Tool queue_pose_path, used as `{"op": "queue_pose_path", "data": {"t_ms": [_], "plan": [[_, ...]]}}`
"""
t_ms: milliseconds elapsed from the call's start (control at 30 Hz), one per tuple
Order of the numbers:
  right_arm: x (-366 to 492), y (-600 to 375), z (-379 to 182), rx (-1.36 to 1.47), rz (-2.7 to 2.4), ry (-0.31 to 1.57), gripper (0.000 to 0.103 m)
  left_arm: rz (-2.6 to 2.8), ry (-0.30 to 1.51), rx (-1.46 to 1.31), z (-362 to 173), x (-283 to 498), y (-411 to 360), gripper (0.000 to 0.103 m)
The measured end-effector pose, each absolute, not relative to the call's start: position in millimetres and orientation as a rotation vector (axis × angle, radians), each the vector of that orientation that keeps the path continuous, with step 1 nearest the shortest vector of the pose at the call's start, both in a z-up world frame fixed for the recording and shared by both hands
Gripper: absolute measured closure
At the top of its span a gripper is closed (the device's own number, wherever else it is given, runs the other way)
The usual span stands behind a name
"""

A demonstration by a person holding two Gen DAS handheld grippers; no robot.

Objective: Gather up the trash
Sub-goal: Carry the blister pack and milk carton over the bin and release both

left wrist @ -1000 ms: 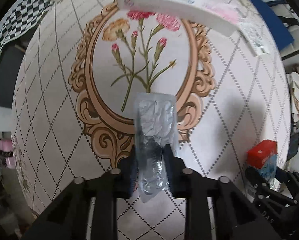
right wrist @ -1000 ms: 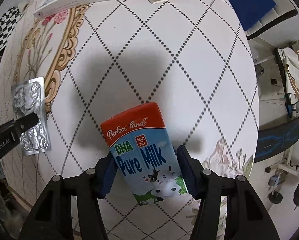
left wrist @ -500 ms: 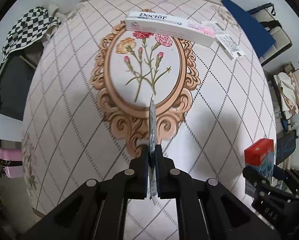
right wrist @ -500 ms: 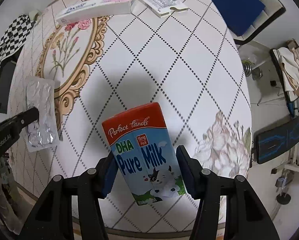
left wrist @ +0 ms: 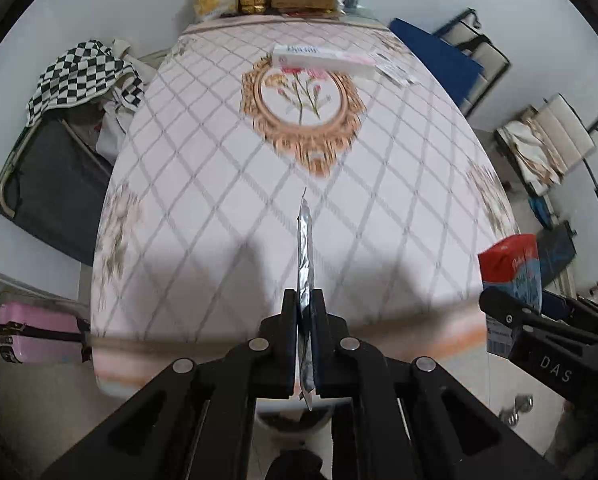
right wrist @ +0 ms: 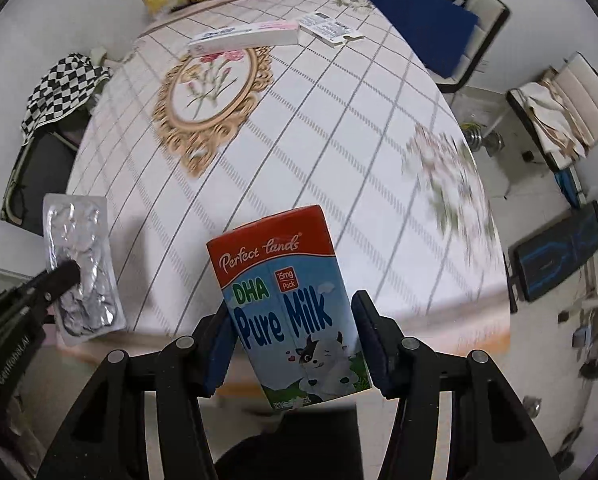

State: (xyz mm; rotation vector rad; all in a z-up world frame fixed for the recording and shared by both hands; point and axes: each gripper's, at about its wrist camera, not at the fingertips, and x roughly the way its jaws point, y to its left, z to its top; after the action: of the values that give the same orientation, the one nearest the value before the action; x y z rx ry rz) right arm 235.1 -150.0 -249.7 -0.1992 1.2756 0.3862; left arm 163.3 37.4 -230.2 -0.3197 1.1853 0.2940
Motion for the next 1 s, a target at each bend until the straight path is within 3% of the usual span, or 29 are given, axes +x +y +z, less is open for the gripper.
{"op": "queue_pose_path", "data": {"t_ms": [200, 433, 1000], "plan": [[139, -165, -262, -0.188, 0.396, 1.33, 0.046, 0.263, 1.25, -0.358, -251, 90, 15, 0.1], [80, -186, -331, -0.217, 0.411, 1.469, 0.046, 0.271, 1.381, -0.433, -322, 48, -3, 0.1], [51, -208, -646, -0.196, 0.413, 1.722, 0.046, 0.324, 1.622, -0.603, -629, 24, -10, 0.1]]}}
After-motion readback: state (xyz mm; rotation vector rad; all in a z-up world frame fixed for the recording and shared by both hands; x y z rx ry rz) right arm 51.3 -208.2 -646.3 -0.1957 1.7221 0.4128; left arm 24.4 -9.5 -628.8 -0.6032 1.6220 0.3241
